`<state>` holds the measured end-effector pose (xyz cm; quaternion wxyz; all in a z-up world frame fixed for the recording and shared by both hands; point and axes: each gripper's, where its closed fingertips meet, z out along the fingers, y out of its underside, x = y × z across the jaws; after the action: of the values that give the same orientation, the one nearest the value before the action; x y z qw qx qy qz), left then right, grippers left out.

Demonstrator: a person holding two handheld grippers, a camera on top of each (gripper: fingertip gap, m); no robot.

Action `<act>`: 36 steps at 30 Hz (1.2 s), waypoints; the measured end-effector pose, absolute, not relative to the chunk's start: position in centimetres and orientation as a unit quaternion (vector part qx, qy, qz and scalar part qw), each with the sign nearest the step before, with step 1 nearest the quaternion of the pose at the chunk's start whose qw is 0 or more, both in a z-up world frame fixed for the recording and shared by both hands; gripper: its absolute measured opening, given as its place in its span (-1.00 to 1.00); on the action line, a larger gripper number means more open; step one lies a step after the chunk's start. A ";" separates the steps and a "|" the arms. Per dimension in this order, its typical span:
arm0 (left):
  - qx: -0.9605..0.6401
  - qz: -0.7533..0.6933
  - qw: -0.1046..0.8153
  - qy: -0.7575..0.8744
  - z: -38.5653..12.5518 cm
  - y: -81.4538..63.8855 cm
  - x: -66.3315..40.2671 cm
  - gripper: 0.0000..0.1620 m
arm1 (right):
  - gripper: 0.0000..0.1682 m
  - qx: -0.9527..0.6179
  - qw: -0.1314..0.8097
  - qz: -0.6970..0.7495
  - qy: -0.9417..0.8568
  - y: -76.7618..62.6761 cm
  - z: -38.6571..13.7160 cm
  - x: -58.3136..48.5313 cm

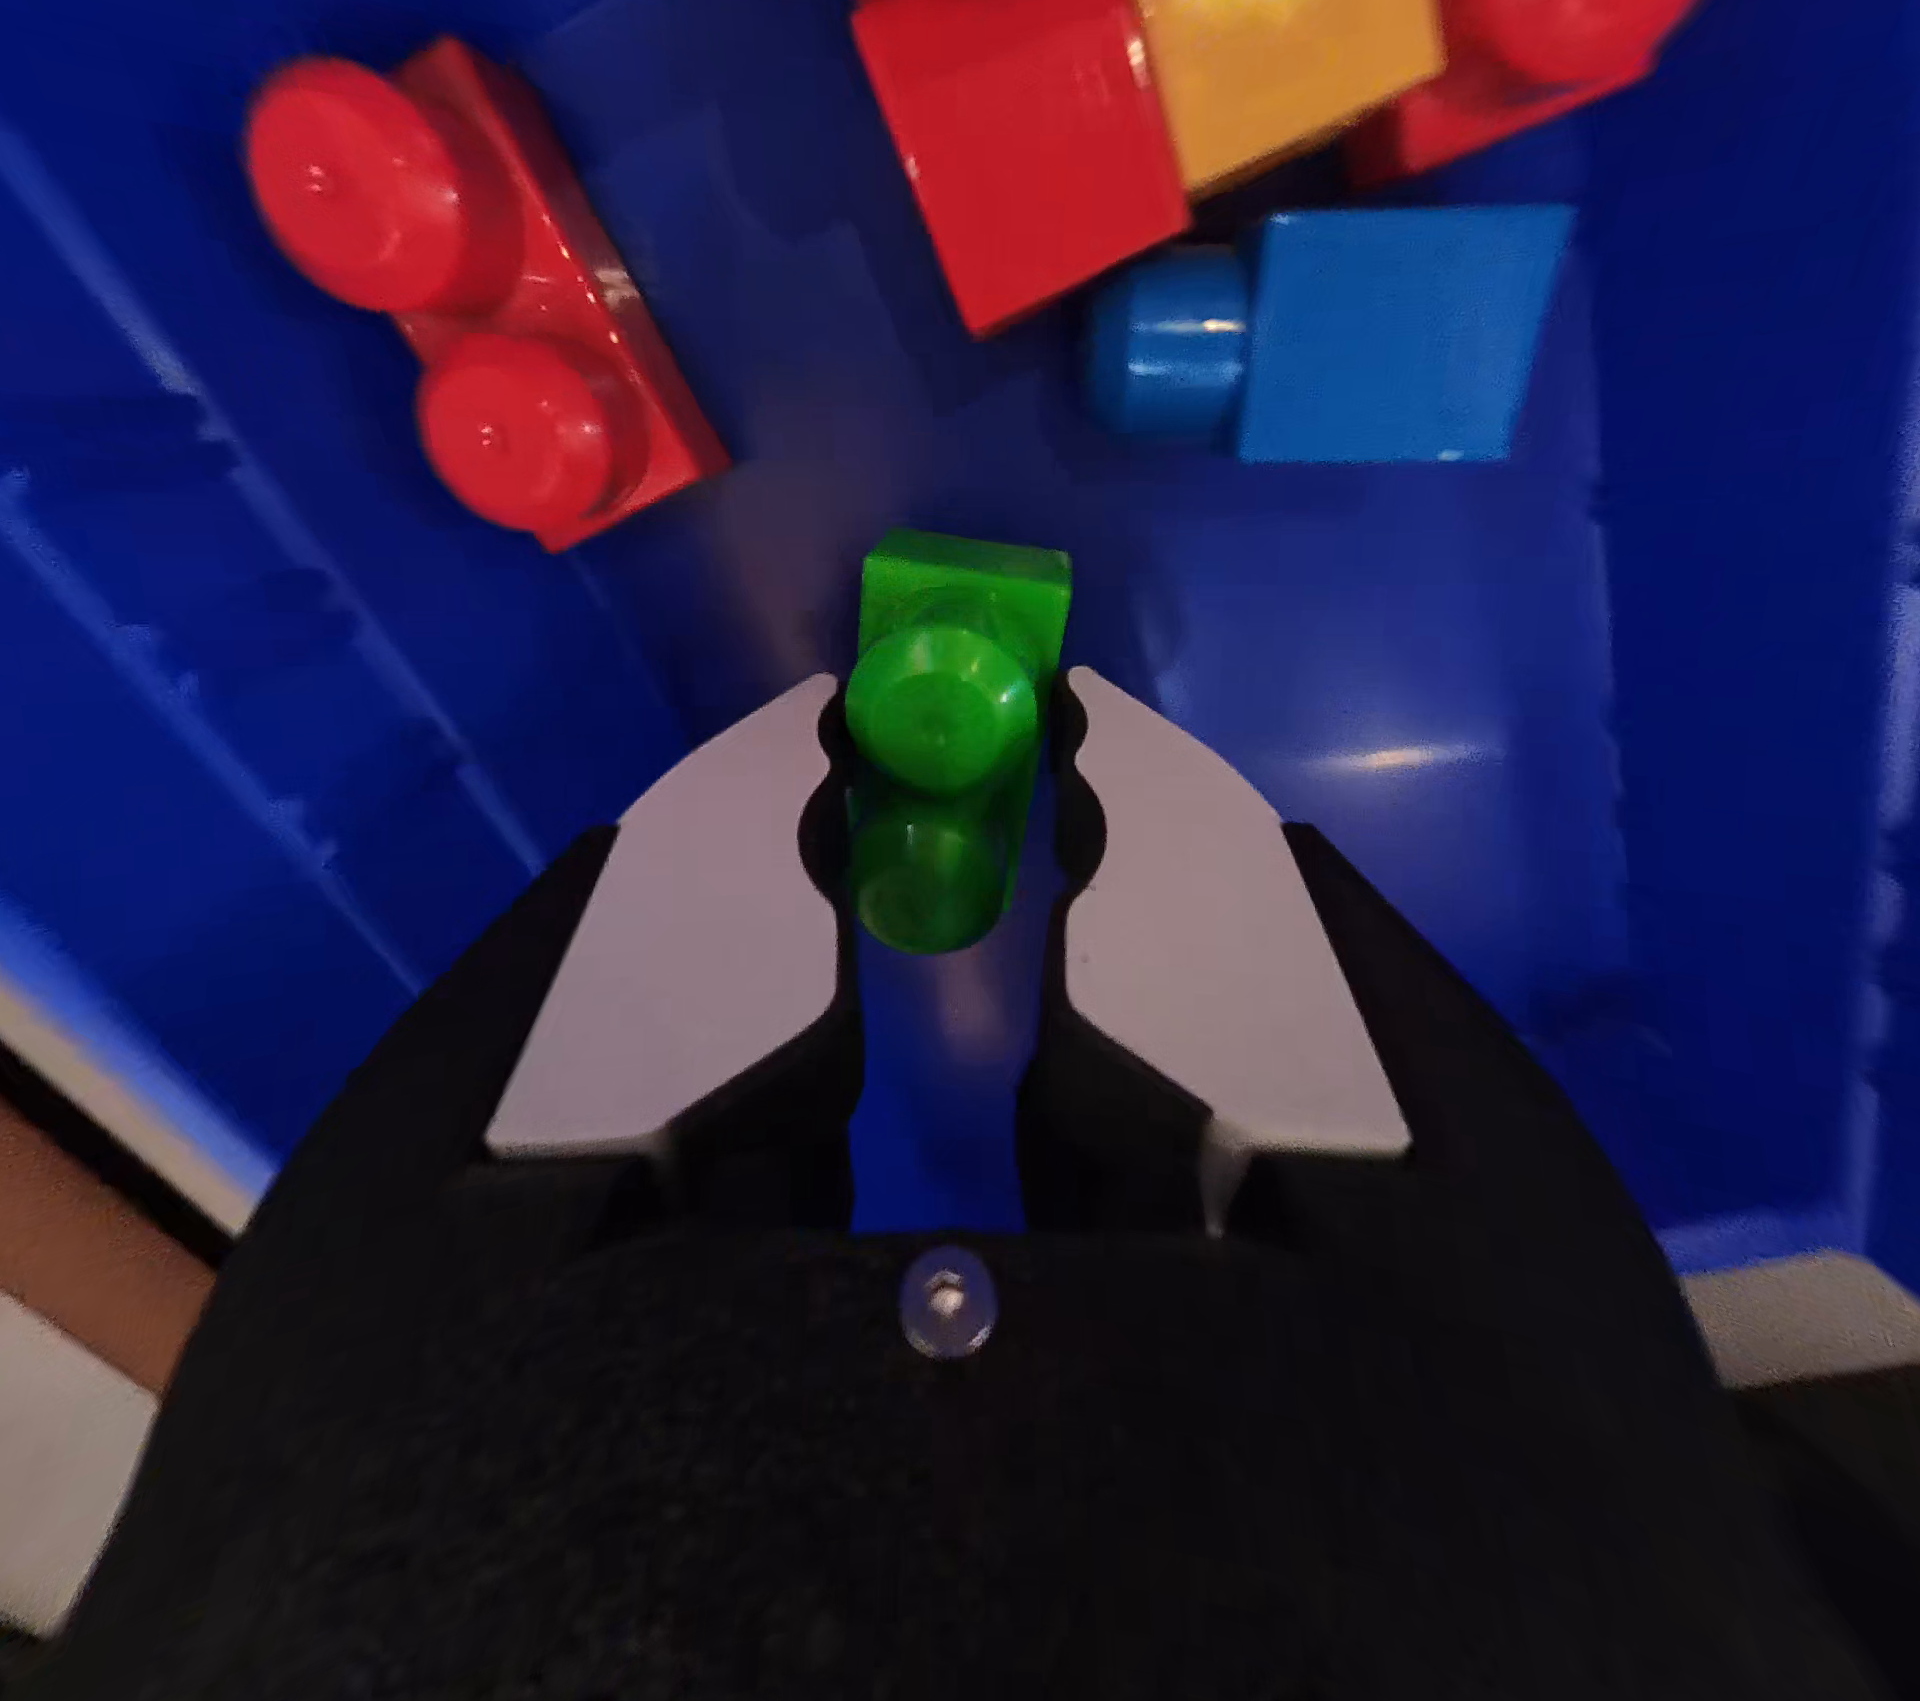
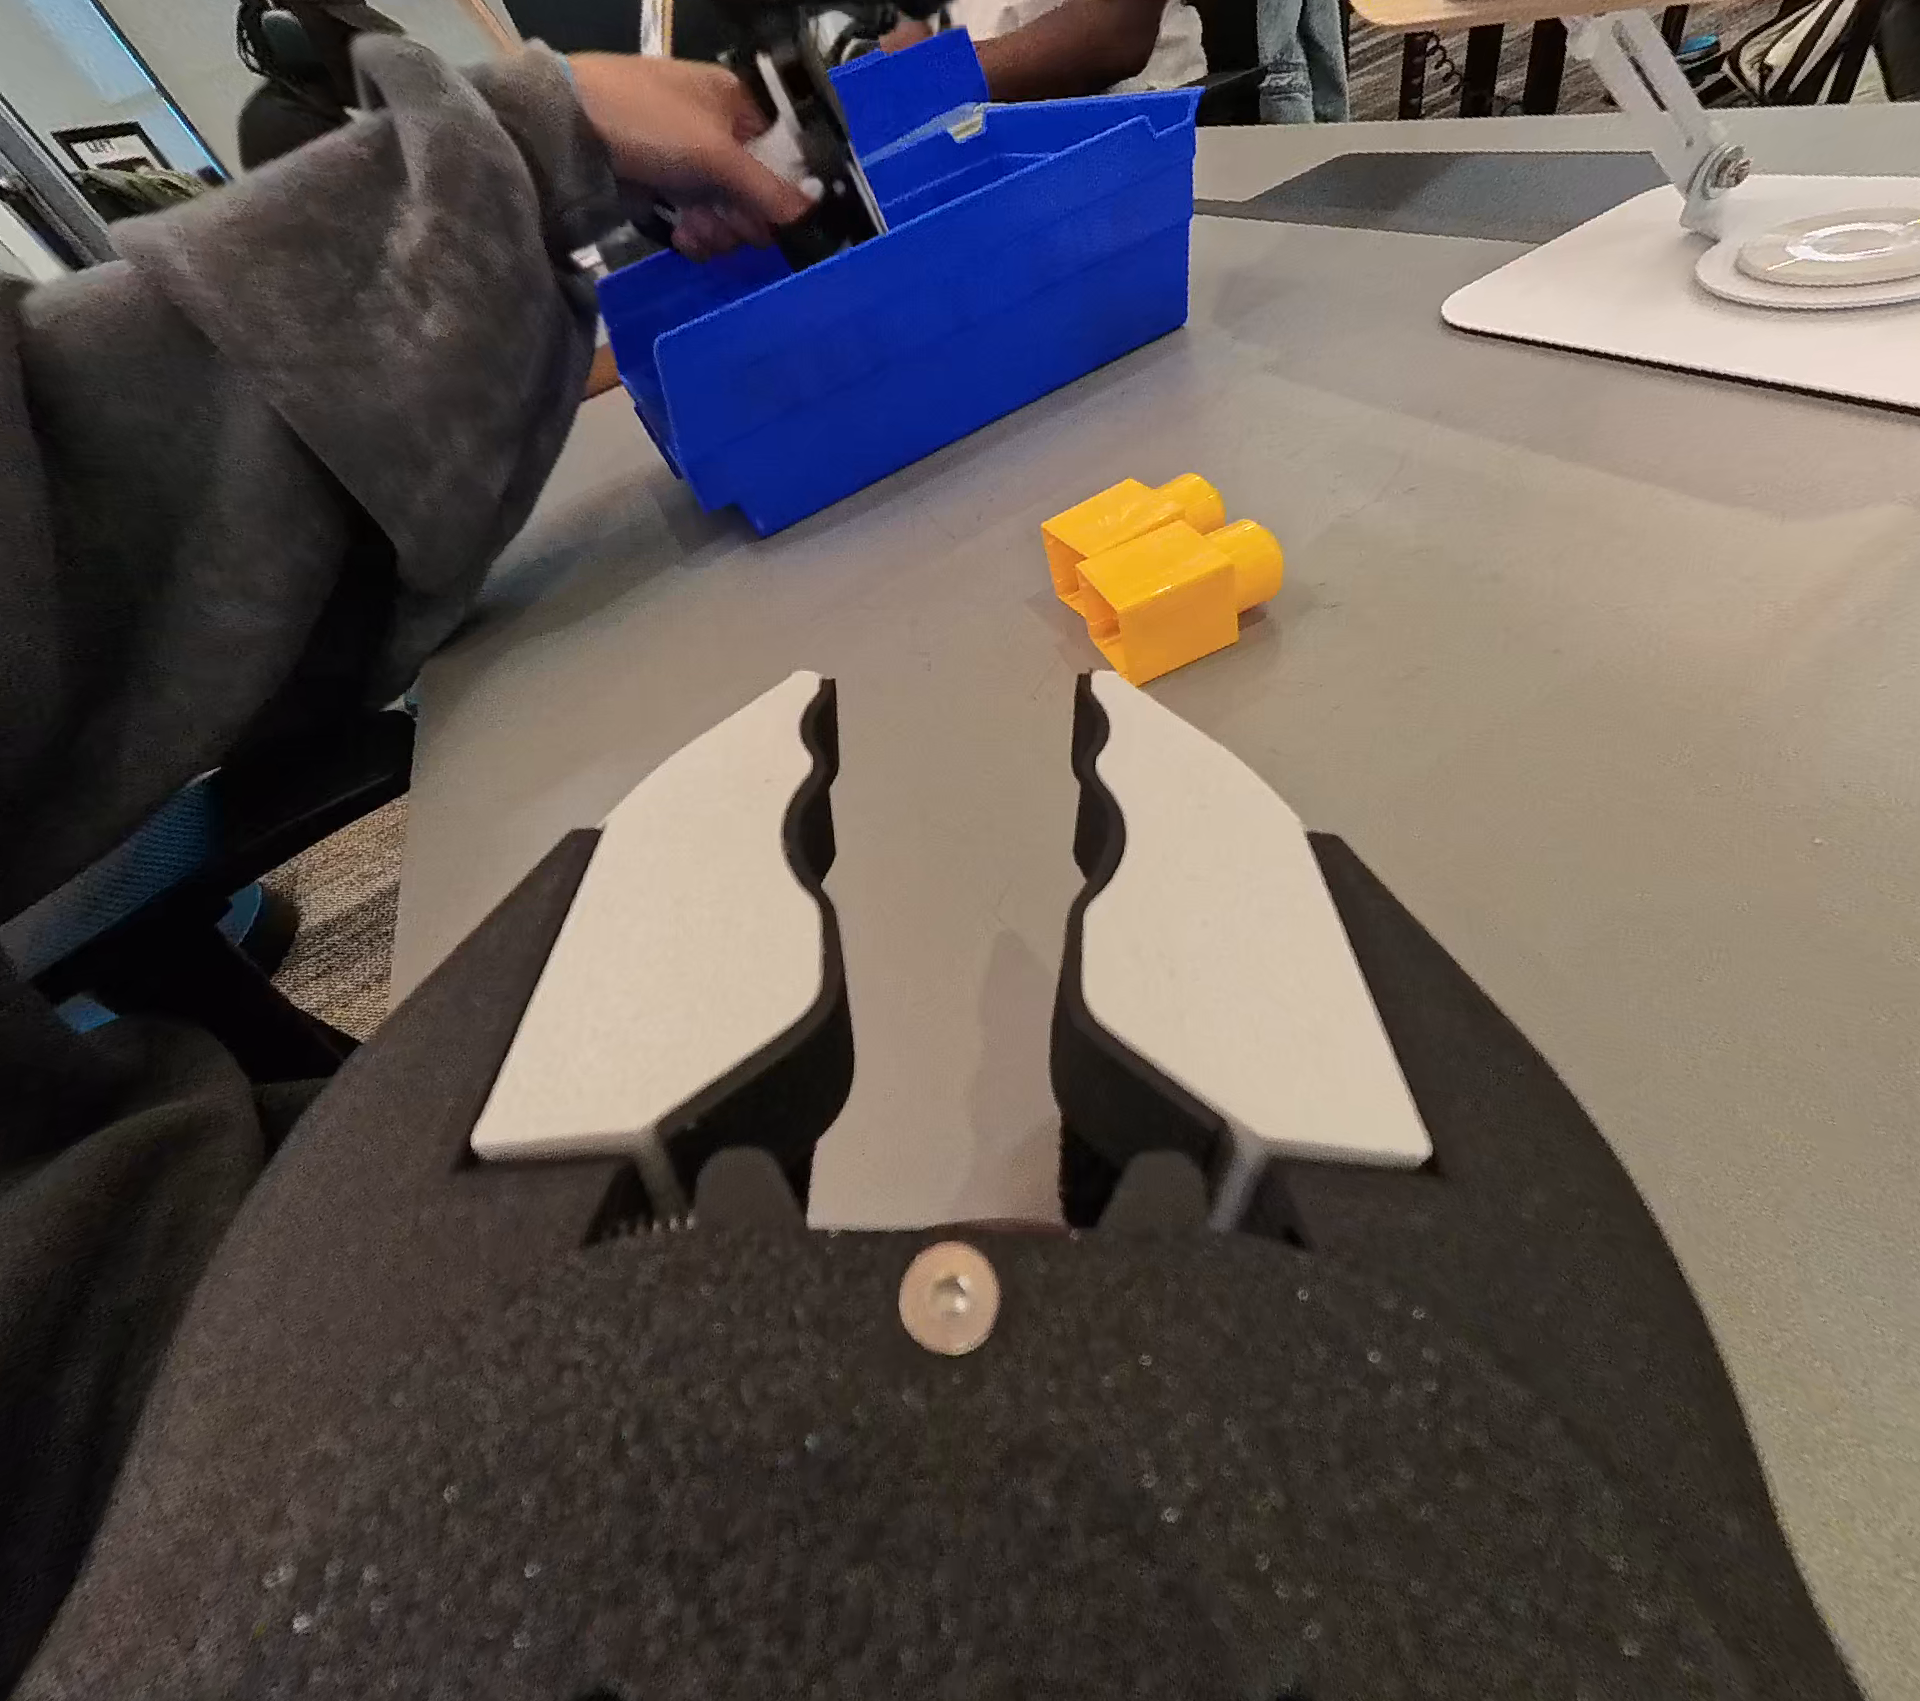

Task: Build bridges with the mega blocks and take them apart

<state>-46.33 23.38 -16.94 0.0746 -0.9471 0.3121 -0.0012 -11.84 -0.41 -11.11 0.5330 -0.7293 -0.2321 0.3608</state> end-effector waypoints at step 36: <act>-0.484 0.024 0.036 0.874 -18.6 15.1 -9.8 -0.26 | -0.50 -0.727 0.538 0.342 -0.253 -0.8 -11.1 -11.7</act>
<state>-9.81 15.05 -18.60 0.0359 -0.4841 0.8739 0.0237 -11.73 -0.83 -11.14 0.5382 -0.7273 -0.2532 0.3424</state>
